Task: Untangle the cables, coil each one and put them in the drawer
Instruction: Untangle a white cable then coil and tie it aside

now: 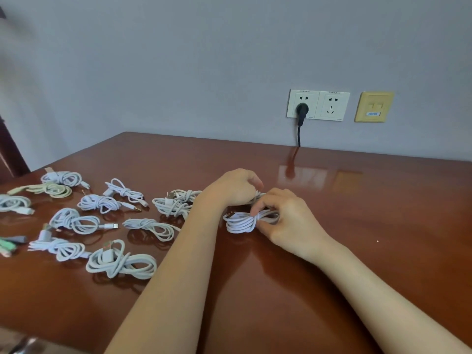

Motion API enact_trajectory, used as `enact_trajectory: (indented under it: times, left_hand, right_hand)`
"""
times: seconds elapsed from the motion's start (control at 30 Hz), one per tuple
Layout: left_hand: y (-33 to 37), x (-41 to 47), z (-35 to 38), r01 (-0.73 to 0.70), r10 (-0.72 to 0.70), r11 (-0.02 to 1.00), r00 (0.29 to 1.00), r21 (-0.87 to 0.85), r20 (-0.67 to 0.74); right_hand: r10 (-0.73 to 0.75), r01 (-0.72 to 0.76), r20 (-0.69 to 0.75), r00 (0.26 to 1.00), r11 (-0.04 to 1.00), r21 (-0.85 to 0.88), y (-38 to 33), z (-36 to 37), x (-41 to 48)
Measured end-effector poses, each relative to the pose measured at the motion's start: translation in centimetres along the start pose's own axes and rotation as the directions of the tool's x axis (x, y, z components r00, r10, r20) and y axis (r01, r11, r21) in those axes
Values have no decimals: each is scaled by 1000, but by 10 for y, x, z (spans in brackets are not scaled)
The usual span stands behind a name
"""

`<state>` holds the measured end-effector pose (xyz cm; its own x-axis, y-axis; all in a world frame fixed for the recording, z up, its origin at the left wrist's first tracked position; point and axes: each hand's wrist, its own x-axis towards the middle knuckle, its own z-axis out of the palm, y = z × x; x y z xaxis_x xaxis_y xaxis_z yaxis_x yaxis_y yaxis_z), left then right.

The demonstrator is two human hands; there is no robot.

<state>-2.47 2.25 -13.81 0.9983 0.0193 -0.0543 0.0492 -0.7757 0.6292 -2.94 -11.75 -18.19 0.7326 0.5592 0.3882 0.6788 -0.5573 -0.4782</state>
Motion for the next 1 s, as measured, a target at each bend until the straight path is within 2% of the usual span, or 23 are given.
enact_trajectory:
  times: [0.1, 0.23, 1.0]
  left_hand:
    - [2, -3, 0, 12, -13, 998, 999, -59, -29]
    - [0, 1, -1, 37, -43, 995, 997, -88, -64]
    - [1, 6, -7, 53, -58, 996, 995, -65, -80]
  right_hand:
    - [-18, 18, -1, 1000, 998, -53, 0, -2, -1]
    - [-8, 8, 23, 1000, 1000, 4, -1, -3, 0]
    - [5, -4, -20, 1000, 999, 51, 7, 3, 2]
